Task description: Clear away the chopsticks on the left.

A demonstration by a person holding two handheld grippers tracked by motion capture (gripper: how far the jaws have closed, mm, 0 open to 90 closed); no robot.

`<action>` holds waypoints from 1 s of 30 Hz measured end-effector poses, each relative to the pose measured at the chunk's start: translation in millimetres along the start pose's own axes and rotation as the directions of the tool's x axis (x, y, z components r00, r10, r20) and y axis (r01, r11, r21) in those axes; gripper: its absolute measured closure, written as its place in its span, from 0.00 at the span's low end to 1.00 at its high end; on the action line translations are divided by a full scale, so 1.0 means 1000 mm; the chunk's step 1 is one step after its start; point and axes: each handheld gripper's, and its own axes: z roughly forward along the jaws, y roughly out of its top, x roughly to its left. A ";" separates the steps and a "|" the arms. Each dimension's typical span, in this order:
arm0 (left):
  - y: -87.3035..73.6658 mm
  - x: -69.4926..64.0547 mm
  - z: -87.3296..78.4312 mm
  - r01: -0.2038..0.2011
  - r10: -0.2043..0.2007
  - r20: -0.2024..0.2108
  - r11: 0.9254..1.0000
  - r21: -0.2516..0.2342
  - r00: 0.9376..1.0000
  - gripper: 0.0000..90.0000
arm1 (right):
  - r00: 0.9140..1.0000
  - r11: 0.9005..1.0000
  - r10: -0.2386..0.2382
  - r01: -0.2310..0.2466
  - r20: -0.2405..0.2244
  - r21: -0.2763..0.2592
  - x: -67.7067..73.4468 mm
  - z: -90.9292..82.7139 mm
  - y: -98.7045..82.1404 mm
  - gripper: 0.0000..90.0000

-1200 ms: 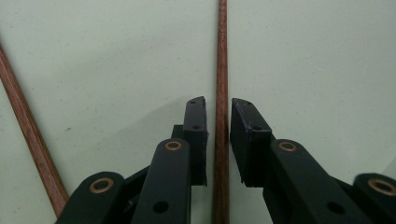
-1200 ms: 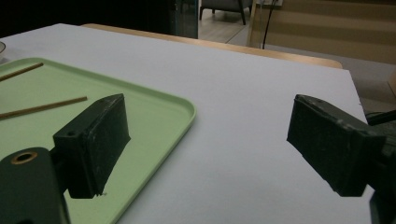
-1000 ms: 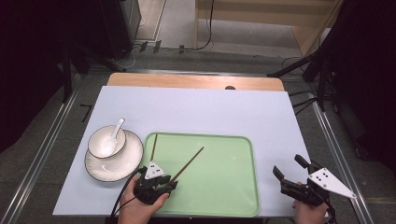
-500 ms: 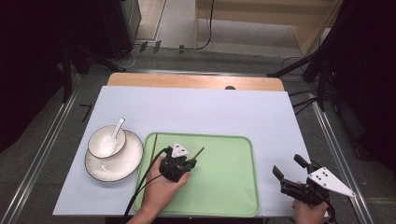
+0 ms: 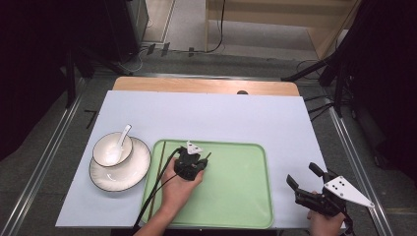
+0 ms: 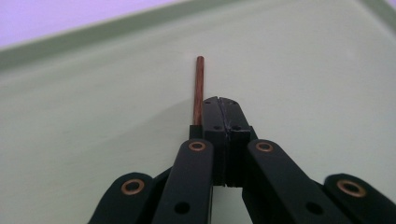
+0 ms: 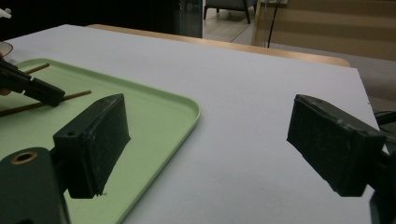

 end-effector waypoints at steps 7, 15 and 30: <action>-0.003 0.026 -0.011 0.052 -0.053 -0.089 0.999 -0.015 0.995 1.00 | 1.000 1.000 -0.001 0.002 -0.004 0.007 0.000 0.002 0.000 0.14; -0.006 0.045 -0.019 0.118 -0.121 -0.137 0.993 -0.030 0.983 1.00 | 1.000 1.000 0.000 0.000 -0.005 0.009 0.001 0.002 0.000 0.14; -0.016 0.066 -0.033 0.167 -0.175 -0.182 0.984 -0.055 0.968 1.00 | 1.000 1.000 0.000 0.000 -0.004 0.014 0.001 0.003 -0.001 0.14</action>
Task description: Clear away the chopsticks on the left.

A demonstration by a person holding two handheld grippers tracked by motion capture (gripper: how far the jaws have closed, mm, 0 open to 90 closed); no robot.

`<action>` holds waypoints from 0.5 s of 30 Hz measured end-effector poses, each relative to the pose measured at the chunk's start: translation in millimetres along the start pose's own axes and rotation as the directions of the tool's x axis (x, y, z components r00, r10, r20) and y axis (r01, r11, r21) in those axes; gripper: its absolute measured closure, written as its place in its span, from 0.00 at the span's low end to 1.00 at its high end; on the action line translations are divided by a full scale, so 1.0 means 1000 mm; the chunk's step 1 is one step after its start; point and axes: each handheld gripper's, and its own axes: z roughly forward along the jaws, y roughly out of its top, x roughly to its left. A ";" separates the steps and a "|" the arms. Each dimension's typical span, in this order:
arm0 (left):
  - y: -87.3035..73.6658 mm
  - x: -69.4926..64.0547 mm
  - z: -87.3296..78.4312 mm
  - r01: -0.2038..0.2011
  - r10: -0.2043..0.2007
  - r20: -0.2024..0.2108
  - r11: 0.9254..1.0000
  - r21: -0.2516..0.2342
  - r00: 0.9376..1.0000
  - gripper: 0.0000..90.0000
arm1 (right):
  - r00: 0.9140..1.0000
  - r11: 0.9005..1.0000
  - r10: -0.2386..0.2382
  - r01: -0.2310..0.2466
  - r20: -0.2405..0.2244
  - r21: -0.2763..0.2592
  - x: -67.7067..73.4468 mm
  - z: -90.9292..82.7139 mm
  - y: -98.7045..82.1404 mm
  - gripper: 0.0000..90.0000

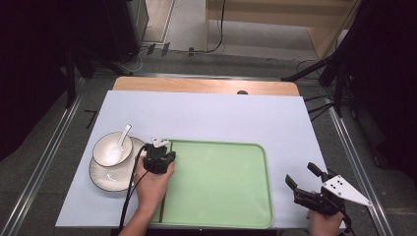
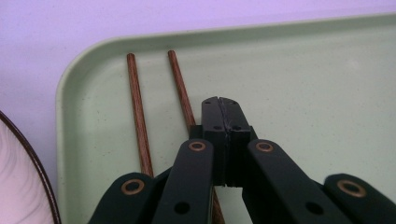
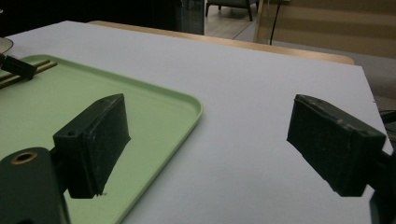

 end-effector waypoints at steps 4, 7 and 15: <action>0.000 0.002 -0.002 -0.013 0.014 0.039 1.000 -0.008 0.999 0.92 | 1.000 1.000 -0.006 0.006 0.000 -0.003 0.001 0.000 0.000 0.14; -0.001 0.005 -0.007 -0.009 0.012 0.055 0.999 -0.054 0.998 0.84 | 1.000 1.000 0.001 -0.001 -0.002 0.000 0.000 0.000 0.000 0.14; -0.002 0.011 -0.031 -0.037 0.064 0.199 0.990 -0.136 0.978 0.34 | 1.000 1.000 -0.002 0.002 0.000 -0.002 0.000 -0.001 0.000 0.14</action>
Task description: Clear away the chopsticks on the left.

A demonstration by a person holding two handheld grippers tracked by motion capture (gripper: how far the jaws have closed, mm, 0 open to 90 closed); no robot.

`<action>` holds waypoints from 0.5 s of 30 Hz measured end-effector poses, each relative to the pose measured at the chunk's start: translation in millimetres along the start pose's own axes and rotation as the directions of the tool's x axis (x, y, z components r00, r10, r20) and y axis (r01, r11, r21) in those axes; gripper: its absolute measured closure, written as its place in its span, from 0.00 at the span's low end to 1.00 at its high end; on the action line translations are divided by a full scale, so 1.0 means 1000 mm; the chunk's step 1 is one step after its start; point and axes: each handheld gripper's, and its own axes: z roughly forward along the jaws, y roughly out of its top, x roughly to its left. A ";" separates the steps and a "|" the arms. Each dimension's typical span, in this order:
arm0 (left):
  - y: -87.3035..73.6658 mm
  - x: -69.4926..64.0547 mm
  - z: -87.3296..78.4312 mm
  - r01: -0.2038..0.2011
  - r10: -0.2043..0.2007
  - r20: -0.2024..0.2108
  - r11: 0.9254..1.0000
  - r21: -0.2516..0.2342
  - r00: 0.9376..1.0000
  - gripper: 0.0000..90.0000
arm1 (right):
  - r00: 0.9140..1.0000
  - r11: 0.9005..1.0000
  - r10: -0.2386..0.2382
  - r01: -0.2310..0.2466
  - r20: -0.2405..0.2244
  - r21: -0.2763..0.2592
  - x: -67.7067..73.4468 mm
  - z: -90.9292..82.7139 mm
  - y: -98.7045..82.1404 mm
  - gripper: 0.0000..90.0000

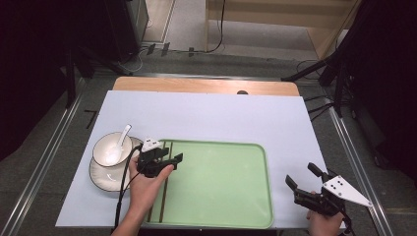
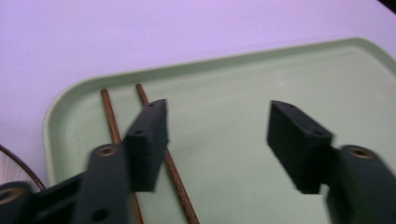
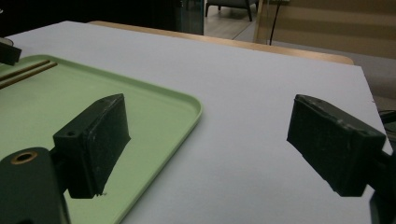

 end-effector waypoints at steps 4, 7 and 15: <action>-0.004 0.003 -0.014 -0.029 0.033 0.079 0.998 -0.053 0.996 0.02 | 1.000 1.000 -0.003 0.003 0.000 0.001 0.001 0.001 0.000 0.14; -0.008 0.007 -0.022 -0.043 0.052 0.111 0.996 -0.079 0.993 0.00 | 1.000 1.000 -0.005 0.005 0.000 0.000 0.001 0.001 0.000 0.14; -0.015 0.019 -0.046 -0.049 0.064 0.107 0.989 -0.138 0.992 0.00 | 1.000 1.000 0.005 -0.005 -0.001 0.003 0.001 0.001 0.000 0.14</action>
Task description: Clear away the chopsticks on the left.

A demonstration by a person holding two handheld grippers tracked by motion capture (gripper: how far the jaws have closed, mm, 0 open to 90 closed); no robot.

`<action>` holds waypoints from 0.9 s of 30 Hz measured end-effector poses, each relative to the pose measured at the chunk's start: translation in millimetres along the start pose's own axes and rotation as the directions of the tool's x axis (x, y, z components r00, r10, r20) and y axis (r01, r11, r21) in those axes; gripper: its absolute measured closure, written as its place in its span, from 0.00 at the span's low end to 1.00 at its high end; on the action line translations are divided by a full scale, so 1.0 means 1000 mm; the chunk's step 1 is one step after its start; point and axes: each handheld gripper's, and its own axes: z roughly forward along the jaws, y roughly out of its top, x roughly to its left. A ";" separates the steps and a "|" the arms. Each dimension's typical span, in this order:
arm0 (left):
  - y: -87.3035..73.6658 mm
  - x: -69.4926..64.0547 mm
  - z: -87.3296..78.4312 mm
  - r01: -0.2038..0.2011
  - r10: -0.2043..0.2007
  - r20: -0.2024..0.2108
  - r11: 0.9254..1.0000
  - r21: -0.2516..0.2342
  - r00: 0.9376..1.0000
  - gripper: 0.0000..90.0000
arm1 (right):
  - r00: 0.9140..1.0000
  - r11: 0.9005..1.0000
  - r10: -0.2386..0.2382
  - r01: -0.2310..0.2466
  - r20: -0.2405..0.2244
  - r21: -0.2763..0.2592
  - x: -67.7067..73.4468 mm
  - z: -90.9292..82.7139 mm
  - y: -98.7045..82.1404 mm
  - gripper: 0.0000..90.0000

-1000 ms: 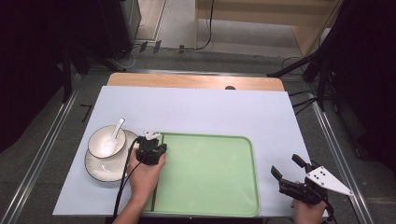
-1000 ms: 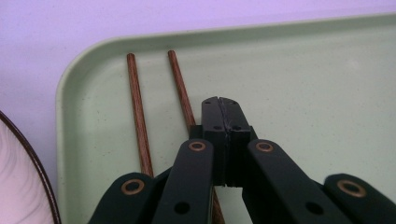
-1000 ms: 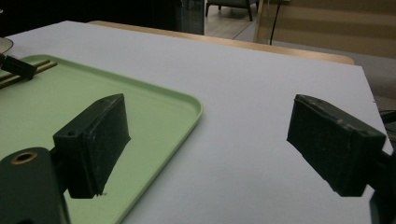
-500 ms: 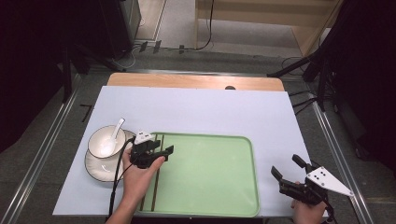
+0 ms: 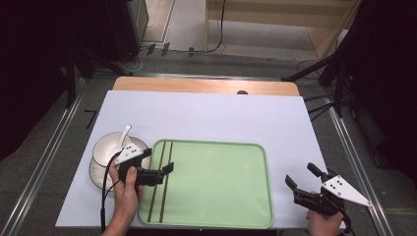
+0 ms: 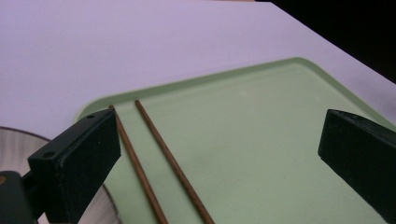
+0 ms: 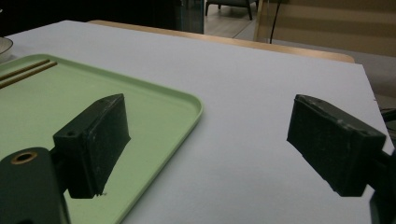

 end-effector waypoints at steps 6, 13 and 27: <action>-0.007 0.007 -0.016 -0.005 0.005 0.000 1.000 -0.015 1.000 0.00 | 1.000 1.000 -0.005 0.005 0.005 -0.003 0.000 -0.001 0.000 0.14; -0.013 0.011 -0.036 -0.024 0.024 -0.004 0.999 -0.040 1.000 0.00 | 1.000 1.000 -0.003 0.003 0.003 -0.003 0.000 0.000 0.000 0.14; -0.030 0.026 -0.067 -0.049 0.047 -0.039 0.998 -0.047 0.998 0.00 | 1.000 1.000 0.005 -0.005 0.003 -0.003 0.000 -0.001 0.000 0.14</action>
